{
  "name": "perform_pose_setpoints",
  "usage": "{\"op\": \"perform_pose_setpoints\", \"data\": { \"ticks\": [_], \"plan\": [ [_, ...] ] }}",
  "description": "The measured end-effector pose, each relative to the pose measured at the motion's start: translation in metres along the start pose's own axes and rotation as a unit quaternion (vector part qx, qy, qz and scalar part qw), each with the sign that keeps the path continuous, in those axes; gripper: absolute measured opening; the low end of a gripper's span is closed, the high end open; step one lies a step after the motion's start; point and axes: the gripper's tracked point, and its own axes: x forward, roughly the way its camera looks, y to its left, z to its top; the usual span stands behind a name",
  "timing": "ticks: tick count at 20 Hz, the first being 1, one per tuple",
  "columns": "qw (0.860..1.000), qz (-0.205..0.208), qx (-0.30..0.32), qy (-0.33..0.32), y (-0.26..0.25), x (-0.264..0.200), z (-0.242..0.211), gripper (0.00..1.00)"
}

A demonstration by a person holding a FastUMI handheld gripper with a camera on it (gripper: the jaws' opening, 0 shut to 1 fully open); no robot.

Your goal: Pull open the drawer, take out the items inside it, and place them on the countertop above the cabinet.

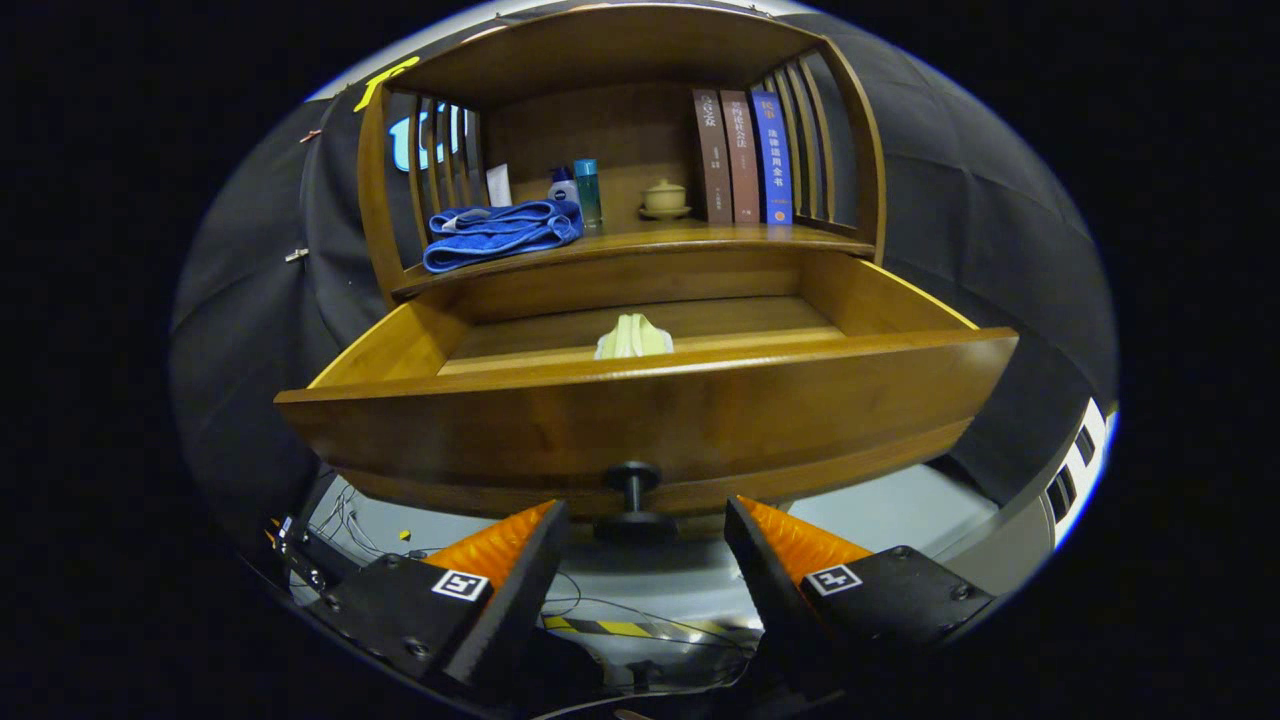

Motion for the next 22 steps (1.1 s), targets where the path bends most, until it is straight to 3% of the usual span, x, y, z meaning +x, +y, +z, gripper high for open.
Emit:
{"op": "perform_pose_setpoints", "data": {
  "ticks": [3, 6, 10, 15, 22],
  "plan": [
    [1.000, -0.006, -0.002, -0.025, -0.003, -0.025, 0.022, 1.00],
    [0.998, 0.011, -0.002, -0.067, 0.007, -0.045, 0.077, 0.99],
    [0.996, 0.035, -0.017, -0.086, 0.020, -0.031, 0.145, 0.99],
    [0.998, 0.049, -0.030, -0.024, 0.035, 0.028, 0.170, 0.99],
    [0.994, 0.027, -0.017, 0.108, 0.031, 0.113, 0.149, 0.99]
  ]
}}
